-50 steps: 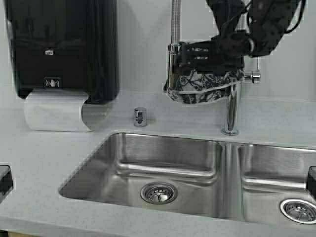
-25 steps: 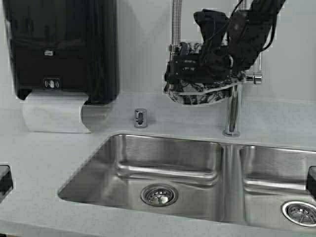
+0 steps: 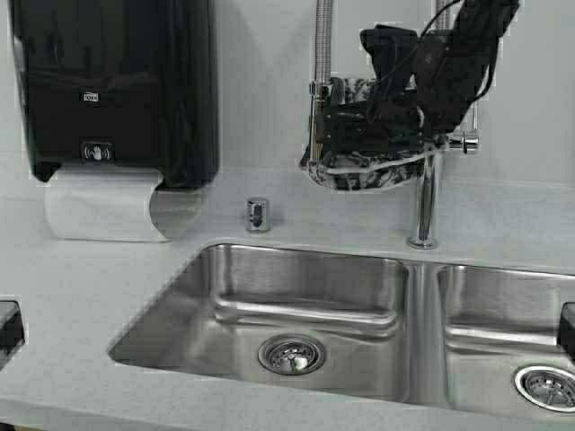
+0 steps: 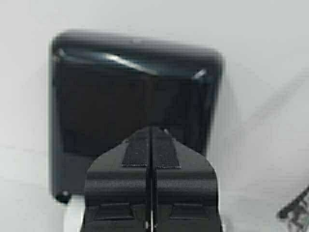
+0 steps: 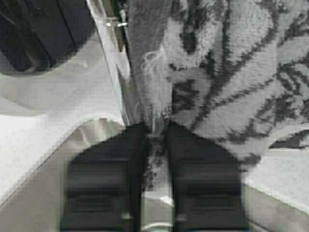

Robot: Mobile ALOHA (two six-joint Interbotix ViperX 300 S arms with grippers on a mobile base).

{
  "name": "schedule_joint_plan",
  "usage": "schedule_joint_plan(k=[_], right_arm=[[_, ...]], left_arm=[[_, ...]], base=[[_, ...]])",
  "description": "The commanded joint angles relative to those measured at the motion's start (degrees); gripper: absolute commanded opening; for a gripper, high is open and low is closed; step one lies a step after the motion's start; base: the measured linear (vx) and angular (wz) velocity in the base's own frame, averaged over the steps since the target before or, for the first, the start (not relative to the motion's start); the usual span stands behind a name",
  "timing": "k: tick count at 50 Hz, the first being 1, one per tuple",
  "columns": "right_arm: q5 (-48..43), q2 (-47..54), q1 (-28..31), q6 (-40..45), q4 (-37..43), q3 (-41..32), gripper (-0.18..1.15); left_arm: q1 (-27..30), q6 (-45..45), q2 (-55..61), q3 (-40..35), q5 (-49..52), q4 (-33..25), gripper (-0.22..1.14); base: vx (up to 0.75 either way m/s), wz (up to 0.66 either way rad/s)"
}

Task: Get the cloth and wipe up the spill under the wine glass

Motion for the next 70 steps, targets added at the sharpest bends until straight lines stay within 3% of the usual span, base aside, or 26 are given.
schedule_joint_plan(k=[1,5,11,25,46,59,70], right_arm=[[-0.26,-1.32,0.09,-0.09,0.09,-0.62,0.09],[-0.7,-2.11,0.09,-0.09,0.18,-0.09,0.0],[-0.79,-4.39,0.09,-0.18,0.09,0.7,0.06],[2.9,-18.63,0.09,-3.08,0.0,4.39,0.06],[16.17,-40.61,0.09,-8.26,-0.62,-5.1,0.06],[22.5,-45.88,0.18,-8.17,-1.41,-9.84,0.06],[25.22,-48.87,2.64,-8.26,-2.55,-9.67,0.06]], left_arm=[[0.09,0.18,0.44,-0.62,-0.18,-0.09,0.03],[0.09,0.18,0.44,-0.62,-0.18,-0.09,0.03],[0.0,0.18,0.44,-0.53,-0.18,-0.09,0.03],[0.09,-0.09,0.53,-0.44,-0.18,-0.09,0.03],[0.09,-0.18,0.62,-0.35,-0.18,-0.09,0.03],[0.09,-0.09,0.88,-0.44,0.44,-0.09,0.03],[0.09,-0.09,0.88,-0.35,0.62,-0.09,0.03]], base=[[0.0,0.0],[0.0,0.0],[0.0,0.0],[0.0,0.0],[-0.02,0.0],[-0.06,0.0],[-0.11,-0.01]])
